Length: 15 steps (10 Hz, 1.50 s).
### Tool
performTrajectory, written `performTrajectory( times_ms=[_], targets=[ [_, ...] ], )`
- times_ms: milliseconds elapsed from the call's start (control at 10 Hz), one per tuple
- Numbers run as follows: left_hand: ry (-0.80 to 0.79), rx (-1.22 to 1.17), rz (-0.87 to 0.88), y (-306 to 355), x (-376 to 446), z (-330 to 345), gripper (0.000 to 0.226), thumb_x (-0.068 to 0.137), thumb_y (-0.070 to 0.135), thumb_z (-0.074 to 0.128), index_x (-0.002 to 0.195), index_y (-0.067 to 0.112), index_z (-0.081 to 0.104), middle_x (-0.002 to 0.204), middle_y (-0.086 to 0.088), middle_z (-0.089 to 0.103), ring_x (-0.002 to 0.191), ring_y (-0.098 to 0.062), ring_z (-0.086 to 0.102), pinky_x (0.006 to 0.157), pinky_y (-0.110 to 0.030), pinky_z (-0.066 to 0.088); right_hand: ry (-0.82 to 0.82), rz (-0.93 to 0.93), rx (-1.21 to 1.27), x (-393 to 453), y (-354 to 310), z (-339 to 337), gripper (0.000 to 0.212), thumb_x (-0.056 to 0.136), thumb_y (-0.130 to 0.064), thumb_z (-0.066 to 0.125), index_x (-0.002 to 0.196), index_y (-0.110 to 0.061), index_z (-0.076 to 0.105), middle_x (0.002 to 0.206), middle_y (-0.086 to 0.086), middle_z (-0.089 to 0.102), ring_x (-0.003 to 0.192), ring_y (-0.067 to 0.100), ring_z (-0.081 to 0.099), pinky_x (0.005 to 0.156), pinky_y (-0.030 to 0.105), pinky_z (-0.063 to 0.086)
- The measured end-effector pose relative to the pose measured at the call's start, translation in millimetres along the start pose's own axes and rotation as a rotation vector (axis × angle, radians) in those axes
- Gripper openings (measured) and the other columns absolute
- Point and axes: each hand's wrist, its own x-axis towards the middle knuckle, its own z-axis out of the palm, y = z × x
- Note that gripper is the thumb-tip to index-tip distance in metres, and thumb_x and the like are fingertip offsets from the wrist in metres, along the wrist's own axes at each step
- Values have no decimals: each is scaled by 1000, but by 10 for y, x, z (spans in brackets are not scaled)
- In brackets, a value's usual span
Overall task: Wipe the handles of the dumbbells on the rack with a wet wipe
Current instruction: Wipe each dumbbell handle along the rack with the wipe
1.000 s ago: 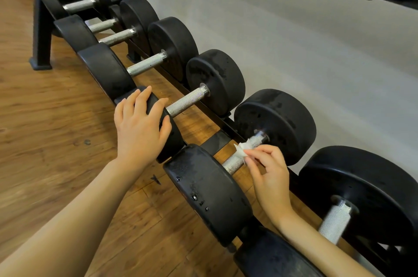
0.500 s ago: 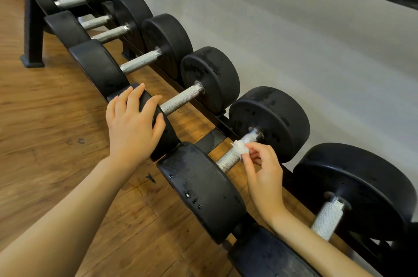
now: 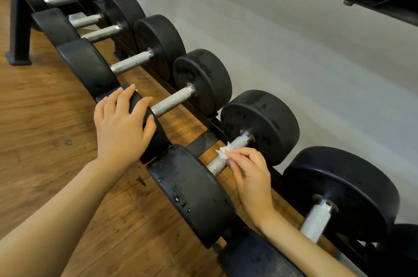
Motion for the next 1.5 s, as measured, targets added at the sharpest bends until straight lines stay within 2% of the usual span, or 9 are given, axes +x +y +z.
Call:
performTrajectory(
  times_ms=[200,300,500,600,900,1100,1300,1400,1500],
  targets=[
    [5,1,4,-8,-3,9,46,94,36,42,129,14,60,145,-19,45,136,-39,36,112,-54,22,-37,-72,10,9,52,-18,24,86,-10,64,109,-10,71,102,-1,63,96,13,57,86,14,45],
    [4,2,9,-15,-1,9,45,94,35,42,129,14,60,145,-19,46,136,-39,37,111,-54,23,19,47,76,38,88,-33,22,88,-14,60,107,-12,71,102,-4,60,97,11,57,85,20,49],
    [2,7,13,-22,1,14,46,94,35,42,130,14,60,145,-19,45,136,-39,36,110,-55,24,-96,-110,47,-44,-5,-17,25,87,-10,64,111,-11,70,103,-4,57,96,10,54,84,15,48],
    [5,3,13,-17,-2,4,46,94,36,42,130,14,60,145,-20,46,135,-40,37,110,-55,24,-38,-21,72,-2,34,-37,24,86,-5,66,109,-12,70,102,-9,55,96,9,56,83,16,49],
    [-6,0,13,-15,-4,-7,46,94,36,42,130,13,60,145,-19,45,136,-40,36,110,-56,24,-29,-17,69,-9,51,-47,23,86,-4,66,108,-10,70,103,-10,53,96,7,56,82,18,50],
    [-19,-4,3,-5,-2,-13,47,94,36,41,131,14,59,146,-19,44,137,-39,35,111,-56,23,-119,-80,57,-45,45,-42,26,87,-8,64,113,-12,69,105,-6,55,98,10,56,85,15,48],
    [-19,-9,3,-7,0,-24,48,94,36,41,131,13,59,145,-20,45,136,-40,35,111,-56,23,-50,2,76,-22,58,-48,26,87,-5,66,112,-12,68,105,-7,55,98,8,56,84,21,51],
    [-15,-9,2,-9,-2,-15,48,94,36,41,131,13,60,146,-19,44,137,-39,35,111,-56,23,-147,-116,56,-65,31,-38,25,92,-16,59,116,-11,67,106,-3,57,99,12,56,86,20,50],
    [-14,-14,-1,-8,-9,-12,47,94,36,41,131,14,60,146,-19,44,137,-39,34,112,-55,22,-137,-95,75,-61,32,-34,24,92,-15,59,114,-11,67,106,-5,57,98,10,56,86,21,50]
  ],
)
